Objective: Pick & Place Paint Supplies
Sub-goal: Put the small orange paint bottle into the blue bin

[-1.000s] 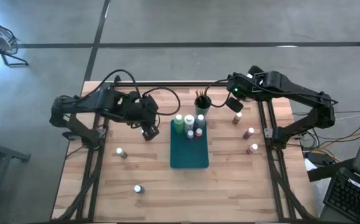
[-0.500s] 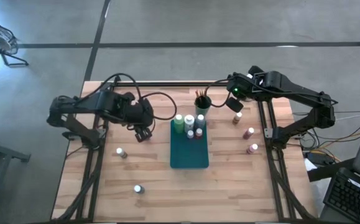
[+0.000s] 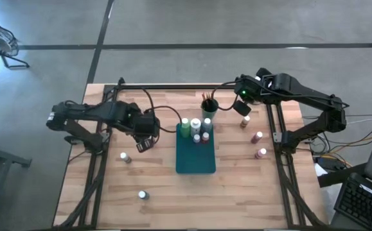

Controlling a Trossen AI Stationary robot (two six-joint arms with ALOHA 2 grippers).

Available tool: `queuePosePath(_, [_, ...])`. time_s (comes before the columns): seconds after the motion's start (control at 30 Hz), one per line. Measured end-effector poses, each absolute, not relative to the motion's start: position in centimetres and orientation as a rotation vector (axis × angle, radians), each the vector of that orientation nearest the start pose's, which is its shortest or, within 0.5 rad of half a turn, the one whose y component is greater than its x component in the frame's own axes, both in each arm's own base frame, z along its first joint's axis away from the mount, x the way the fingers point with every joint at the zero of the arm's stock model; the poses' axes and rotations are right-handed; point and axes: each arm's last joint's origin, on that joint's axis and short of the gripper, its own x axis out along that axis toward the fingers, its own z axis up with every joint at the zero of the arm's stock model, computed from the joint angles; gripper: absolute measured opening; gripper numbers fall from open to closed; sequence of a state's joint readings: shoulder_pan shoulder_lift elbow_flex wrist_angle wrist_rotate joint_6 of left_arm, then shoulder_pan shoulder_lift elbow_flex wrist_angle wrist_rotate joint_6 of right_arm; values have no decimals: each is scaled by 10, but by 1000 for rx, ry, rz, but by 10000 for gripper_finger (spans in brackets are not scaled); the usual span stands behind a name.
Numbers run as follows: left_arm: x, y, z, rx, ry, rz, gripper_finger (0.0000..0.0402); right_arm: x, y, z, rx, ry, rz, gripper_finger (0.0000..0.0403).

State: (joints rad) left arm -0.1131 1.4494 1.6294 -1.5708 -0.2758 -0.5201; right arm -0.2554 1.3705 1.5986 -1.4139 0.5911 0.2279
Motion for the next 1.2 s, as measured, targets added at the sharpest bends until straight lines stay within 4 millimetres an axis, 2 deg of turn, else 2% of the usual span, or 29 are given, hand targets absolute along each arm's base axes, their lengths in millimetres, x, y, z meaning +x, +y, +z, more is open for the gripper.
queuePosePath(0.37, [235, -17, 341, -145, 1410, 505, 152, 219, -74, 393, -5, 1062, -876, 82])
queuePosePath(0.47, [236, -11, 335, -162, 1416, 528, 175, 219, -74, 393, -5, 1060, -876, 90])
queuePosePath(0.67, [240, 0, 326, -209, 1400, 572, 248, 221, -74, 393, -2, 1042, -877, 104])
queuePosePath(0.77, [242, 3, 320, -260, 1387, 581, 266, 221, -74, 394, -1, 1037, -878, 110])
queuePosePath(1.2, [252, 21, 296, -542, 1293, 703, 264, 222, -75, 394, 41, 1008, -905, 128])
